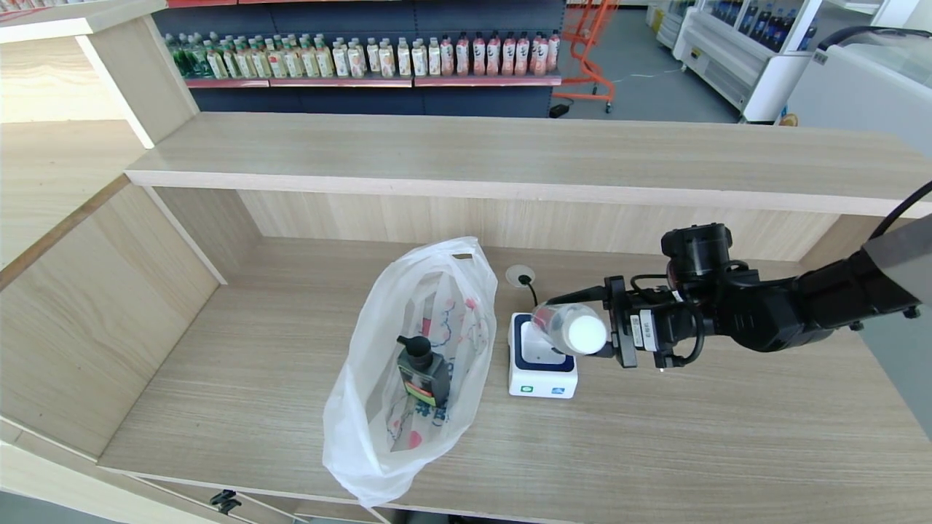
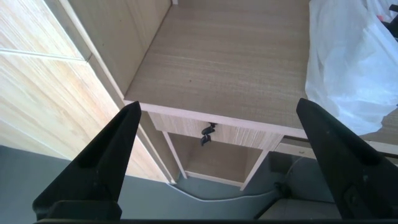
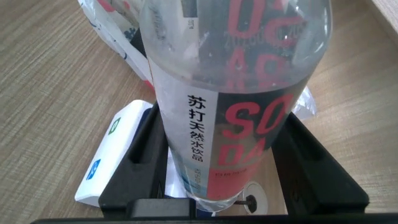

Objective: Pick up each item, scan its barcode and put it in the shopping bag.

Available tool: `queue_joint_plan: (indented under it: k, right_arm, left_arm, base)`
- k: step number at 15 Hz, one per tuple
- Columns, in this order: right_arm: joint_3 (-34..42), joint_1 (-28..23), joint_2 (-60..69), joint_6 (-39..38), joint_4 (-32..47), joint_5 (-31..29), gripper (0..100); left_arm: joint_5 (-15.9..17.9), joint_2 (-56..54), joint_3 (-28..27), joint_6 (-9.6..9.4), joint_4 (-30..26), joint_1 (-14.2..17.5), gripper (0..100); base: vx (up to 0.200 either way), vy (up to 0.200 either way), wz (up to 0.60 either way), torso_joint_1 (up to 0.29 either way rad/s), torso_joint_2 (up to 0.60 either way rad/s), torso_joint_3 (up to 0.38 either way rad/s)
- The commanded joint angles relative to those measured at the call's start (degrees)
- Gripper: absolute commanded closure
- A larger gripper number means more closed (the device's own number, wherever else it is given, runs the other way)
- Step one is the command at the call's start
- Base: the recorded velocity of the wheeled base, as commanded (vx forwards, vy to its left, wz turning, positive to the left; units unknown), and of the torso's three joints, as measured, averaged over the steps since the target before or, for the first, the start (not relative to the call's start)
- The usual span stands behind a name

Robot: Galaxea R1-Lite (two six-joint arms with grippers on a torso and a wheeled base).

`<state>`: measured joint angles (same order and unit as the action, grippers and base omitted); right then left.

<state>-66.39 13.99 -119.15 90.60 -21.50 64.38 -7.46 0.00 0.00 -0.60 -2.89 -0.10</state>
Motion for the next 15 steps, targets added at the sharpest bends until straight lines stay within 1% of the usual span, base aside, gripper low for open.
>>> queue_joint_plan:
  k: [1,4,15]
  right_arm:
    - [-1.20,0.16,-1.61,0.01,0.06,0.05,100]
    - [-2.43,0.16,-2.31,0.01,-0.03,0.84,100]
    - [-2.34,-0.11,-2.05,-0.34,0.06,1.10,100]
  left_arm:
    - [-0.01,0.09,0.00,-0.02,-0.01,0.01,0]
    - [-0.01,0.09,0.00,-0.02,-0.01,0.01,0]
    - [-0.01,0.09,0.00,-0.02,-0.01,0.01,0]
  base:
    - [0.000,0.000,0.00,0.000,0.00,0.000]
    - [0.000,0.000,0.00,0.000,0.00,0.000]
    - [0.000,0.000,0.00,0.000,0.00,0.000]
